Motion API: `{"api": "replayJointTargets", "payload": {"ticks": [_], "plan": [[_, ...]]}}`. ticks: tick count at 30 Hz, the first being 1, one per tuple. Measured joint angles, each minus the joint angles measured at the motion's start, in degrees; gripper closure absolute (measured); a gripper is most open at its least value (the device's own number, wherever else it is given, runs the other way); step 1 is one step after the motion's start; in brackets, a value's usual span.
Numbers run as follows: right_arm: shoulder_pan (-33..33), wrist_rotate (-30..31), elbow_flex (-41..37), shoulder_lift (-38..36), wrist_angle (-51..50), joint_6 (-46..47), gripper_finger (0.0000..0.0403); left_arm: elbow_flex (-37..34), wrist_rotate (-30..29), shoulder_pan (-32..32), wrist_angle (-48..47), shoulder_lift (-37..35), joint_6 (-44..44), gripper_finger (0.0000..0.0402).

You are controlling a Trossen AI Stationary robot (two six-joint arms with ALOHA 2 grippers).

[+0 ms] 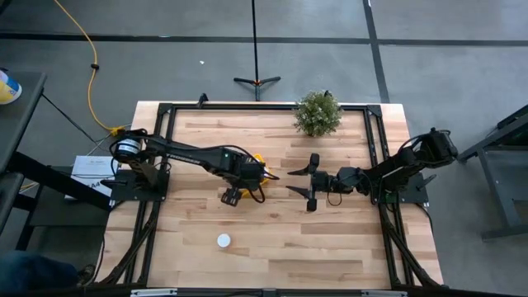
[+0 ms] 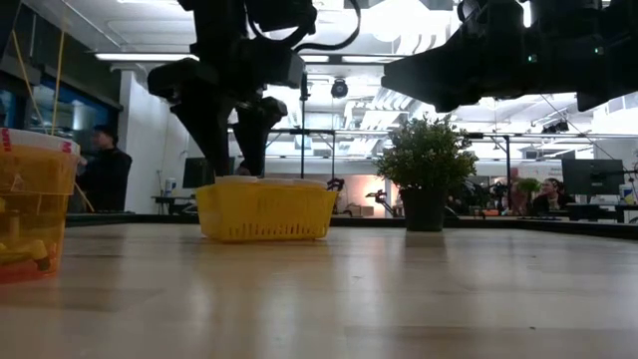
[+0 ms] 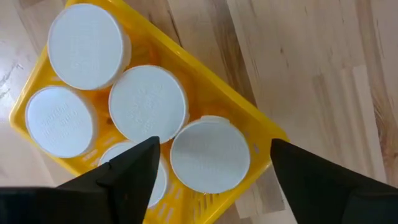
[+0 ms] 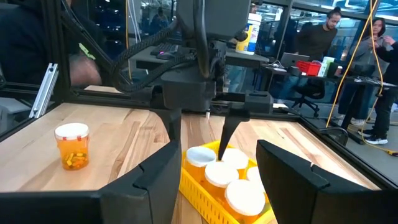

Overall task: Pick and place pill bottles into a basket
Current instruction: Put the yellow pill bottle into the bin

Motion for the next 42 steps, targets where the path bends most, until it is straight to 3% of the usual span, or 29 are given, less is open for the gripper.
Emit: {"api": "replayJointTargets", "payload": {"ticks": [7, 14, 19, 29, 34, 37, 42], "plan": [[0.0, 0.0, 0.0, 0.0, 0.5, 0.0, 0.0204, 5.9, -1.6, 0.0, -9.7, -0.2, -3.8, 0.0048], [0.0, 0.1, 0.0, 0.0, 0.5, 0.0, 0.0204, 13.8, 4.9, -1.2, -26.8, -0.8, -25.9, 0.0069], [0.0, 0.2, 0.0, 0.0, 0.5, 0.3, 0.0204, 12.5, 0.6, -9.4, -29.2, -3.9, -36.6, 0.0084], [0.0, 0.2, 0.0, 0.0, 2.3, 0.4, 0.0204, 12.2, -23.5, -29.6, -25.6, -8.2, -55.9, 0.009], [0.0, 0.2, 0.0, 0.0, 2.5, 1.7, 0.0204, 8.9, -32.9, -35.2, -18.6, -8.3, -57.3, 0.0093], [0.0, 0.2, 0.0, 0.0, 2.5, 2.0, 0.0204, 3.8, -35.8, -37.1, -13.5, -8.5, -55.9, 0.0098], [0.0, 0.0, 0.0, 0.0, 2.6, 2.6, 0.0204, -4.9, -35.9, -38.1, 0.8, -9.4, -51.7, 0.0103]]}}
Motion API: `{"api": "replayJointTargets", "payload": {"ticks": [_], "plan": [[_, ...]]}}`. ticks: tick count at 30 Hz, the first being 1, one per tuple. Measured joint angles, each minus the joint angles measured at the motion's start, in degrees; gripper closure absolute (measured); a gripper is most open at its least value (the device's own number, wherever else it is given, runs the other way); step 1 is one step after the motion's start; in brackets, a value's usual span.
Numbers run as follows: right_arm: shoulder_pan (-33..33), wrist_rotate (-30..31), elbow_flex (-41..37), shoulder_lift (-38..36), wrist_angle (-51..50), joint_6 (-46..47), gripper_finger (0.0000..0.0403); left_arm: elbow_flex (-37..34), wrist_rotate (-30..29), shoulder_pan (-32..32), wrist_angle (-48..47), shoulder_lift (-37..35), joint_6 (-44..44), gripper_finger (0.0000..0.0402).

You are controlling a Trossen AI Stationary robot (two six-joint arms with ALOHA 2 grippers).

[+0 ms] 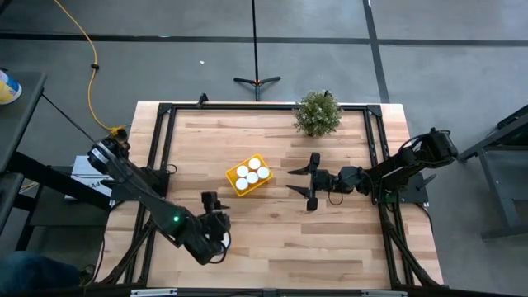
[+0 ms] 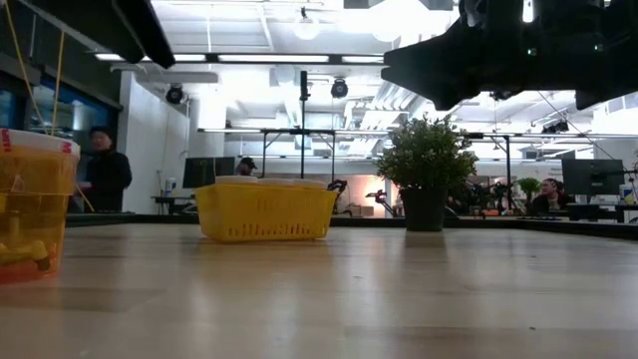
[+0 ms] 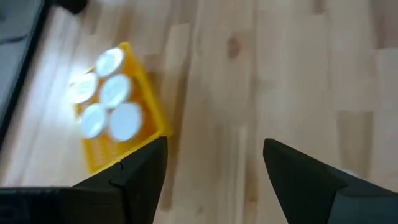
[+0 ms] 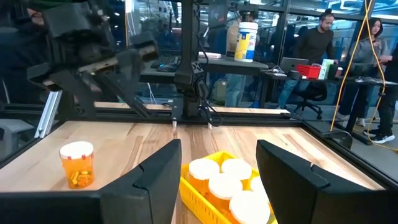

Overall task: Pick and place pill bottles into a basket
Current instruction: Put the yellow pill bottle into the bin

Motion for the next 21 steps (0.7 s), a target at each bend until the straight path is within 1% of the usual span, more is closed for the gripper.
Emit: {"api": "replayJointTargets", "payload": {"ticks": [4, 9, 13, 15, 17, 21], "plan": [[0.0, 0.0, 0.0, 0.0, 0.0, 0.0, 0.0204, -6.4, 0.2, 0.1, 11.2, -2.4, 4.9, 0.0103], [0.0, 0.0, 0.0, 0.0, 0.0, 0.2, 0.0204, -16.0, 0.6, -1.1, 22.4, -8.2, 6.3, 0.0103], [0.0, 0.0, 0.0, 0.0, 0.0, 0.7, 0.0204, -24.1, 1.6, -2.8, 36.3, -11.8, 9.7, 0.0103], [0.0, 0.0, 0.0, 0.0, 0.0, 0.7, 0.0204, -26.3, 1.5, -3.7, 42.1, -12.7, 11.6, 0.0103], [0.0, 0.0, 0.0, 0.0, 0.1, 0.7, 0.0204, -27.6, 1.3, -5.0, 42.1, -13.8, 12.1, 0.0103], [0.0, 0.0, 0.0, 0.0, 0.0, 1.9, 0.0204, -27.7, 1.4, -6.9, 42.8, -14.0, 12.8, 0.0103]]}}
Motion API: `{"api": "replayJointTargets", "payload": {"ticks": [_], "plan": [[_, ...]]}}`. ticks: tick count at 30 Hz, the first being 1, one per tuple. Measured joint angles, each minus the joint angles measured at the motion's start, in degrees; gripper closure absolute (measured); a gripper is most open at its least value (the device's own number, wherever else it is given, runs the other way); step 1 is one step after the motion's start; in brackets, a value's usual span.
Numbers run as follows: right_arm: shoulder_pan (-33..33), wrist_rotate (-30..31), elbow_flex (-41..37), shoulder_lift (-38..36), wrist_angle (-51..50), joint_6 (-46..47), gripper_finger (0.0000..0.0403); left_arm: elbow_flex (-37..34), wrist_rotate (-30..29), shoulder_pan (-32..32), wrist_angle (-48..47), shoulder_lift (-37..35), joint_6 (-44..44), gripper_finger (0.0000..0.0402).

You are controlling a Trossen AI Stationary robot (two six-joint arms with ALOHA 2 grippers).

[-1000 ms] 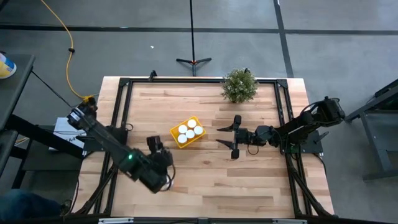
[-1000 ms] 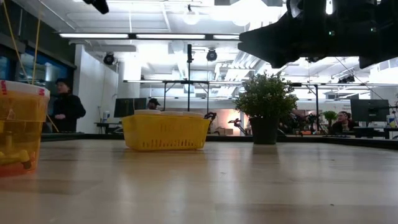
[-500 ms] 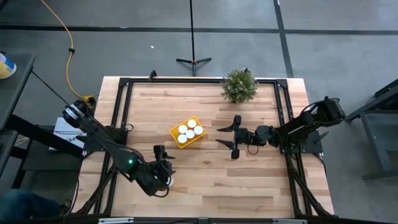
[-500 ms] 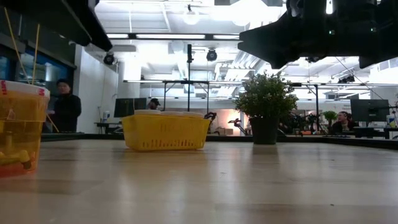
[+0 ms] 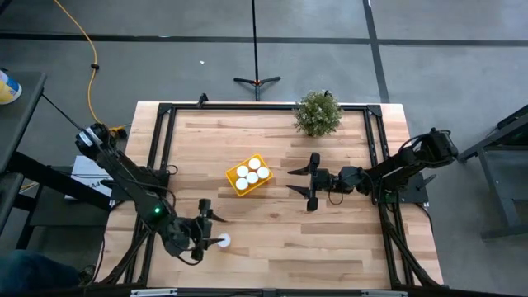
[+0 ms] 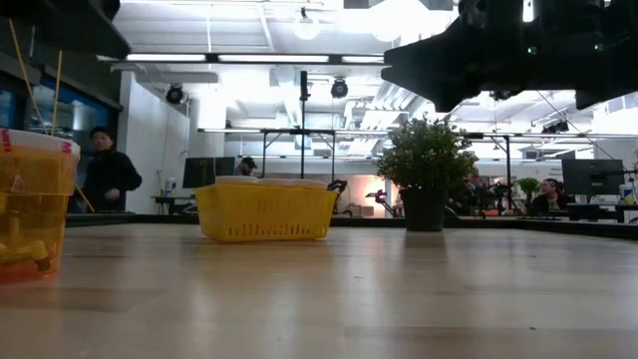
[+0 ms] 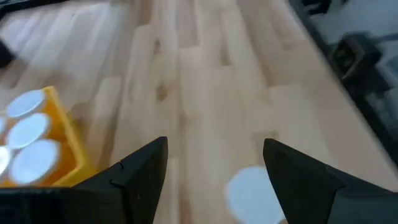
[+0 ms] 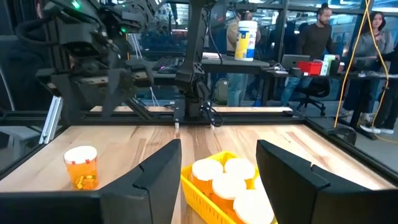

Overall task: Pick and place pill bottles into a basket
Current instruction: Put the yellow pill bottle into the bin

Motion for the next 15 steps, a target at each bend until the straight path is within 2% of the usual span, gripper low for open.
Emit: {"api": "replayJointTargets", "payload": {"ticks": [9, 15], "plan": [[0.0, 0.0, 0.0, 0.0, -0.6, 0.7, 0.0204, 0.1, 5.3, -2.0, 4.6, 0.4, 2.9, 0.0103], [0.0, 0.0, 0.0, 0.0, -0.9, 0.7, 0.0204, 0.1, 9.1, -2.0, -1.3, 0.7, 2.5, 0.0103]]}}
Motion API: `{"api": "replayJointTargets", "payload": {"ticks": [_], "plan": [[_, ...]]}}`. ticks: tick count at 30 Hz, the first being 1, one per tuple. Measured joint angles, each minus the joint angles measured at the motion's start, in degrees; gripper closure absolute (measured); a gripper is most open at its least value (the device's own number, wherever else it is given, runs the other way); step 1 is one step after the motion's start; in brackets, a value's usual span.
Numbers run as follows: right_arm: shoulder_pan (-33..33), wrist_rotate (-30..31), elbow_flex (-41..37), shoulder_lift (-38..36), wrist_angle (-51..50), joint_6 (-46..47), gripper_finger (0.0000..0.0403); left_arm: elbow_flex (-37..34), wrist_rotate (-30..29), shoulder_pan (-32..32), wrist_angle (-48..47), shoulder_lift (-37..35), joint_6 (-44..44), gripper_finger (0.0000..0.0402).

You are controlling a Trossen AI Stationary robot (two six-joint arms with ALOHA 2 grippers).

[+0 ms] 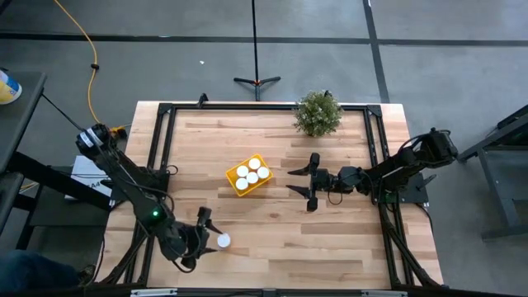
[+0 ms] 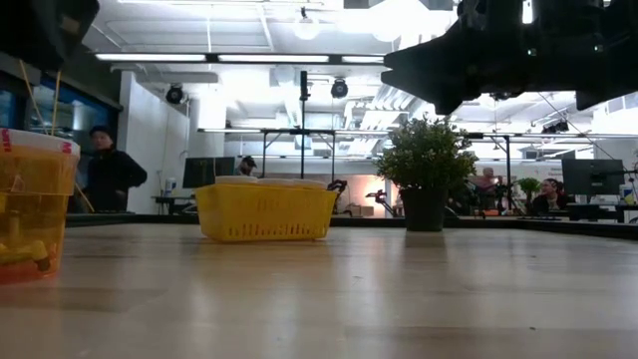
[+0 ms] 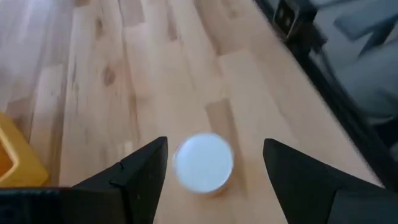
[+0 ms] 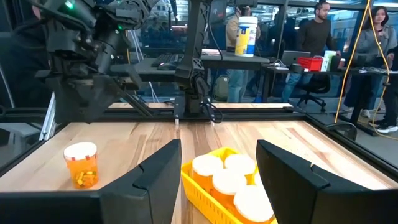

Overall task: Pick and place pill bottles into a basket
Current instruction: Put the yellow pill bottle into the bin

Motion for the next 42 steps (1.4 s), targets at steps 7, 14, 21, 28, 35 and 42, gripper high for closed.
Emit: {"api": "replayJointTargets", "payload": {"ticks": [7, 14, 21, 28, 35, 42], "plan": [[0.0, 0.0, 0.0, 0.0, 0.0, -0.1, 0.0204, 0.0, 1.6, 1.8, -0.7, 0.1, -0.8, 0.0071], [0.0, 0.0, 0.0, 0.0, -0.9, 0.0, 0.0204, 0.1, 10.2, 6.0, -0.9, 4.0, -3.1, 0.0005], [0.0, 0.0, 0.0, 0.0, -1.1, -0.2, 0.0204, 0.5, 10.4, 6.4, -0.4, 6.8, -3.1, 0.0027], [0.0, 0.0, 0.0, 0.0, -1.1, -0.2, 0.0204, 0.5, 10.1, 7.0, 1.2, 10.7, -3.0, 0.003], [0.0, 0.0, 0.0, 0.0, -1.4, -0.2, 0.0204, 0.5, 11.6, 8.7, 3.2, 11.7, -2.8, 0.0038], [0.0, 0.0, 0.0, 0.0, -1.8, -0.2, 0.0204, 0.5, 12.9, 9.0, 2.4, 11.8, -1.5, 0.0066]]}}
